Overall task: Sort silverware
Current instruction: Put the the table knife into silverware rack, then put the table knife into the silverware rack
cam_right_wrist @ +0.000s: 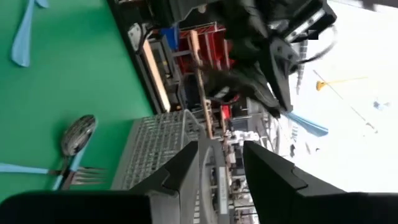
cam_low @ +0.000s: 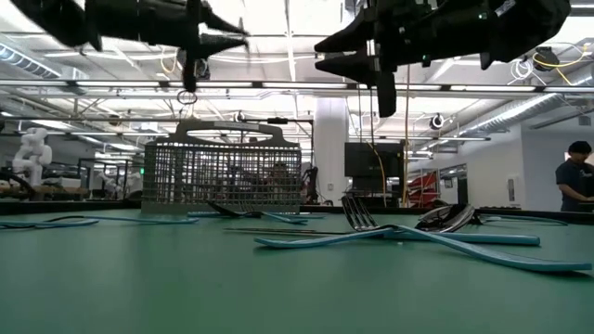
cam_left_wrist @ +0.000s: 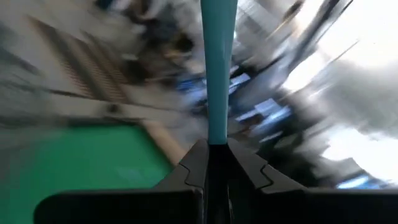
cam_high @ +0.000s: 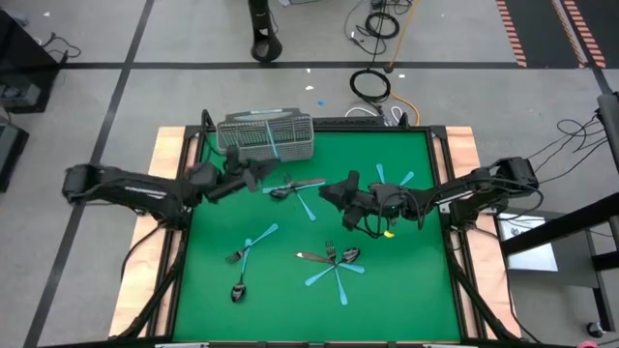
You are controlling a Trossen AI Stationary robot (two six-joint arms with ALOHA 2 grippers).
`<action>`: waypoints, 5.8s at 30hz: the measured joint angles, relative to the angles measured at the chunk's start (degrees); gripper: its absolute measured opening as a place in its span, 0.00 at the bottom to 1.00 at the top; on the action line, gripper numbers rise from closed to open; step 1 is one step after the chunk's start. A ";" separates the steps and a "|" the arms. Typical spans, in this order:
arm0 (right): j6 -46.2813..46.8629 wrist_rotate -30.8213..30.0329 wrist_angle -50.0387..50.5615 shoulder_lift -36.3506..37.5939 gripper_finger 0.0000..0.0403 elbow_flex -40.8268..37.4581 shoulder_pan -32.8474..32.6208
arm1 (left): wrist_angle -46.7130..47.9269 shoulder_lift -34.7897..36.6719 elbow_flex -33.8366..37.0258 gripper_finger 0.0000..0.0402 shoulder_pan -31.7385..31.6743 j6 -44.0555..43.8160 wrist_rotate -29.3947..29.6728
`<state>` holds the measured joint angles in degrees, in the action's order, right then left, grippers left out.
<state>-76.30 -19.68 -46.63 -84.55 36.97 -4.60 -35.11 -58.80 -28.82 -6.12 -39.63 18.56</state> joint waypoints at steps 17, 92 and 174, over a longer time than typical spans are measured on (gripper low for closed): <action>0.62 -1.09 0.19 0.00 0.29 0.00 0.01 | 72.74 -8.60 -44.17 0.09 -2.48 78.17 43.21; 0.77 -6.26 -0.15 0.02 0.29 -0.02 -1.40 | 102.59 -33.45 -43.10 0.45 -9.26 96.71 53.60; 107.82 -10.34 48.18 2.32 0.29 -0.04 -38.25 | 35.01 -57.99 -38.47 0.39 22.35 35.52 -15.33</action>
<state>31.52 -30.02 1.55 -82.24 36.93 -42.85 -0.11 -116.79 -67.29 16.23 -4.11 3.23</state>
